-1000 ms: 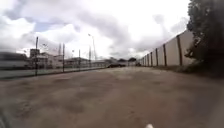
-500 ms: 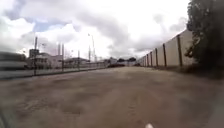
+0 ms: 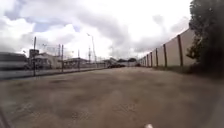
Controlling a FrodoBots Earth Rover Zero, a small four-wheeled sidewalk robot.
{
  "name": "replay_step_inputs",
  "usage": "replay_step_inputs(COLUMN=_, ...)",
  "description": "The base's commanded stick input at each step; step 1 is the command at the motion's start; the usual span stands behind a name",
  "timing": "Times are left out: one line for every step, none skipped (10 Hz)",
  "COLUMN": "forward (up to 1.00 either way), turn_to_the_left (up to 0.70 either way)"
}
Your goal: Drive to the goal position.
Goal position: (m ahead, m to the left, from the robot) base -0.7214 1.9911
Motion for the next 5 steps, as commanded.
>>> replay_step_inputs(forward=0.30, turn_to_the_left=0.00)
replay_step_inputs(forward=0.30, turn_to_the_left=0.00)
replay_step_inputs(forward=0.30, turn_to_the_left=0.00)
replay_step_inputs(forward=0.30, turn_to_the_left=0.00)
replay_step_inputs(forward=0.30, turn_to_the_left=0.00)
